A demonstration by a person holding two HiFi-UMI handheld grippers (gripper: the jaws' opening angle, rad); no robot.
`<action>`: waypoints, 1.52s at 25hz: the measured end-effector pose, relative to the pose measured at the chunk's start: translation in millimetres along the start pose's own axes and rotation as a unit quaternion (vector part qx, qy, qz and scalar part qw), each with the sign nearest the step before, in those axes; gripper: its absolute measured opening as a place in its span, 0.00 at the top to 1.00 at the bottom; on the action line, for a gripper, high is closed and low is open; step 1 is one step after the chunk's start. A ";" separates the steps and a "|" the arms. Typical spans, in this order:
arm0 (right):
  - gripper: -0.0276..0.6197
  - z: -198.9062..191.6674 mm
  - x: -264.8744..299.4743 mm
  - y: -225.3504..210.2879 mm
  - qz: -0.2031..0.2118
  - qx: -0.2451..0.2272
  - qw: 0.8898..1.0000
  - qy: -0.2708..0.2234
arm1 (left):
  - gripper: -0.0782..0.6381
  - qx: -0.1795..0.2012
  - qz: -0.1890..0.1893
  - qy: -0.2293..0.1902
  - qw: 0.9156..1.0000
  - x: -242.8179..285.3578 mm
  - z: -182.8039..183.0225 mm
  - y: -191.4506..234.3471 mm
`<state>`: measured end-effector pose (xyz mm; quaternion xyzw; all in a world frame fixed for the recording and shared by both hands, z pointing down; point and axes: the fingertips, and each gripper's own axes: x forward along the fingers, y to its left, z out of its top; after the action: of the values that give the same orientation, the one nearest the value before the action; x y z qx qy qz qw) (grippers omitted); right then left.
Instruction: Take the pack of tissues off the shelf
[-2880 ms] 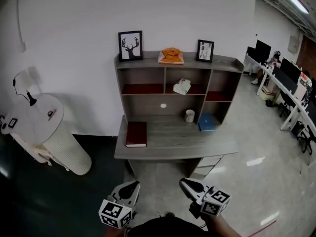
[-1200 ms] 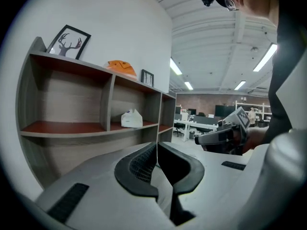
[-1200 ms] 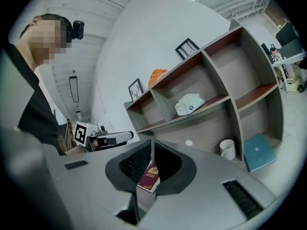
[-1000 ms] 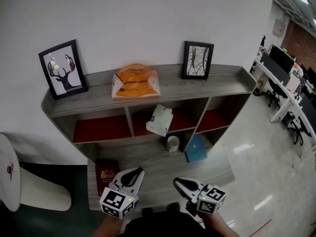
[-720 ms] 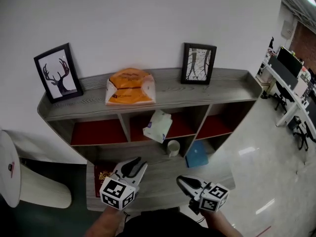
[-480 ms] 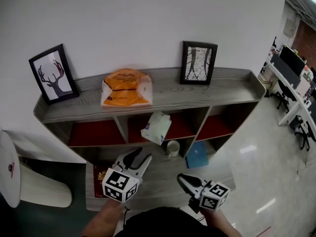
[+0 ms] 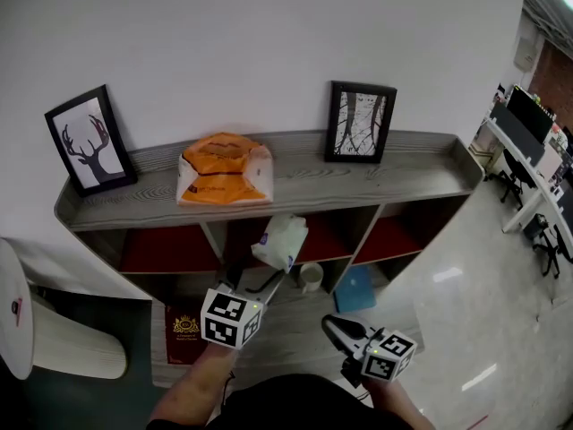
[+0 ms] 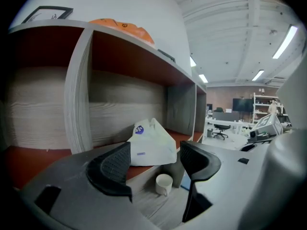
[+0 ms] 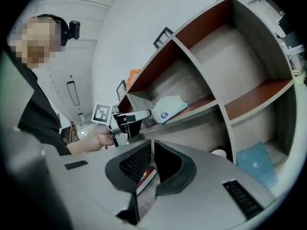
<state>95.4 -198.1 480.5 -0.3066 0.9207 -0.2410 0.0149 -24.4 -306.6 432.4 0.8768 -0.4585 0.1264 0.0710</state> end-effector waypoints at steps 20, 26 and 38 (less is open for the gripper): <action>0.93 -8.4 -19.3 -5.0 -0.009 0.016 1.000 0.003 | 0.40 -0.033 -0.011 0.014 0.999 30.4 -4.6 -2.7; 0.93 -9.6 -25.2 -5.7 -0.013 0.020 1.000 0.002 | 0.46 -0.013 -0.041 0.026 0.999 35.7 -7.9 -23.4; 0.93 -13.6 -40.8 -12.5 -0.024 0.028 0.999 -0.005 | 0.71 0.000 -0.015 0.046 0.999 54.5 -15.6 -6.2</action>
<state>133.0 -177.6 493.3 -0.3291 0.9059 -0.2657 0.0227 8.1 -342.1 463.0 0.8767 -0.4419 0.1657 0.0936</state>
